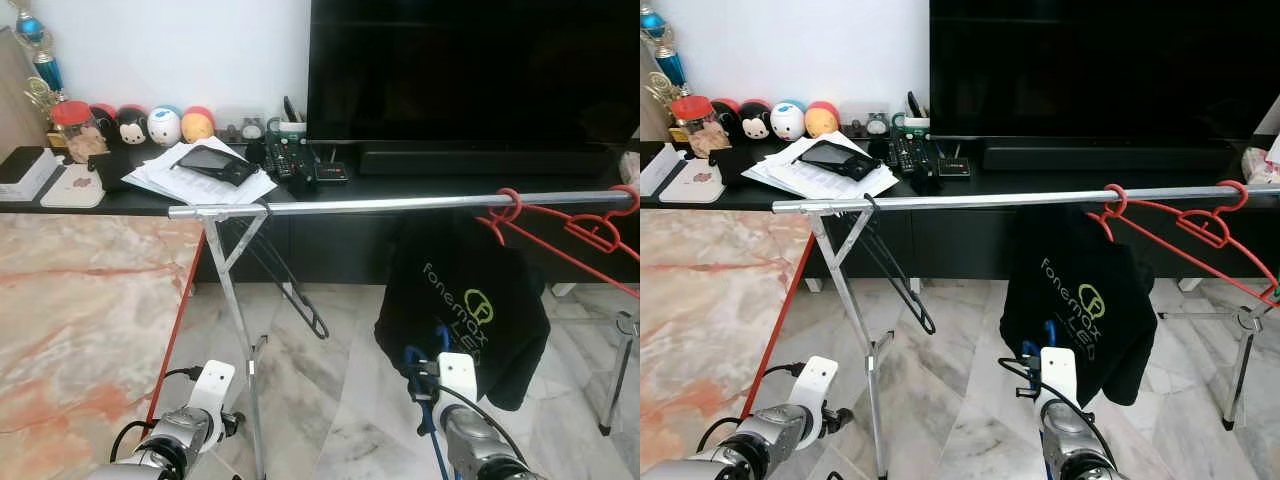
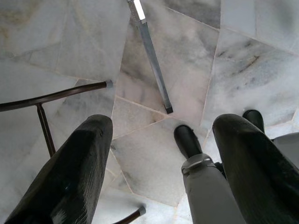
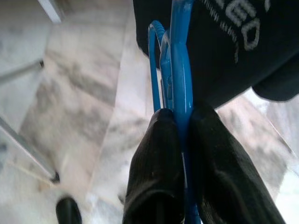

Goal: Hang hanger

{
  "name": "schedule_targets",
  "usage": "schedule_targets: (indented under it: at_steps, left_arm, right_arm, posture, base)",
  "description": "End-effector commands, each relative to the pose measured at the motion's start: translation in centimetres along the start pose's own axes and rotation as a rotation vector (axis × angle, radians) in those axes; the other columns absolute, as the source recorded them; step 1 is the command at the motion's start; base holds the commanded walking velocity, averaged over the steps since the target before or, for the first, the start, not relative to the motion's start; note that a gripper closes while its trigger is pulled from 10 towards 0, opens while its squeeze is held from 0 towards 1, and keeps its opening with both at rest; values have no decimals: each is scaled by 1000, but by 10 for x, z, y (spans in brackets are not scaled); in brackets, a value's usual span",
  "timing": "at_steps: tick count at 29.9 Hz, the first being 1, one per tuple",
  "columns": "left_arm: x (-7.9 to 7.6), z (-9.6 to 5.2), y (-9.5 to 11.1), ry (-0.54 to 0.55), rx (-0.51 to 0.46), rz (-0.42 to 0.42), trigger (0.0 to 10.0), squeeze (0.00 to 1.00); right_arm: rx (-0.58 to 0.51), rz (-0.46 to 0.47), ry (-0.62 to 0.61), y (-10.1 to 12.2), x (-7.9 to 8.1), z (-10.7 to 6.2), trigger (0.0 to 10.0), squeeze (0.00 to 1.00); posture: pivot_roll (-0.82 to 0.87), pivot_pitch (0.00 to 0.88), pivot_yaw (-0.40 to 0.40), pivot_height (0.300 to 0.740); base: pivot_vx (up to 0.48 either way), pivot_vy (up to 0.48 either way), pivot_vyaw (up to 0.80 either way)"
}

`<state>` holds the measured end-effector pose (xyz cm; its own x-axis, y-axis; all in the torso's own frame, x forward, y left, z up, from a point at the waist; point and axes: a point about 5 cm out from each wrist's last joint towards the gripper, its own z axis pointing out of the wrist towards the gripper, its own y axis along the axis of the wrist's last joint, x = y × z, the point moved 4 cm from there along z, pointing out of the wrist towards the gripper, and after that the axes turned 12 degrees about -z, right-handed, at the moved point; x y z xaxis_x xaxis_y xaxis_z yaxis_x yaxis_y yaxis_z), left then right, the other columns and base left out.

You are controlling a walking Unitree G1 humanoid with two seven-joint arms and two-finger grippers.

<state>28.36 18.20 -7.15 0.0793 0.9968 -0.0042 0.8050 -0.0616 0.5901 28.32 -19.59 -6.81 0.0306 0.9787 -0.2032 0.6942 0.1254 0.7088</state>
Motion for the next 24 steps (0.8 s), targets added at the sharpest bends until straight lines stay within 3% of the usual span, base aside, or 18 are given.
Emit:
schedule_targets:
  at_steps: [1, 12, 24]
  left_arm:
    - [1, 0, 1, 3, -4, 17, 10000, 0]
    - [2, 0, 2, 12, -11, 22, 10000, 0]
    - [2, 0, 2, 17, -13, 33, 10000, 0]
  right_arm:
    - [-73, 61, -19, 10, -2, 0, 10000, 0]
    - [-227, 23, -21, 30, -4, -4, 10000, 0]
    - [-307, 3, -22, 39, -5, -7, 10000, 0]
  posture:
    - [-75, 0, -35, 740]
    - [-72, 0, -35, 740]
    - [-75, 0, -19, 740]
  base:
    - [0, 0, 0]
    - [0, 0, 0]
    - [0, 0, 0]
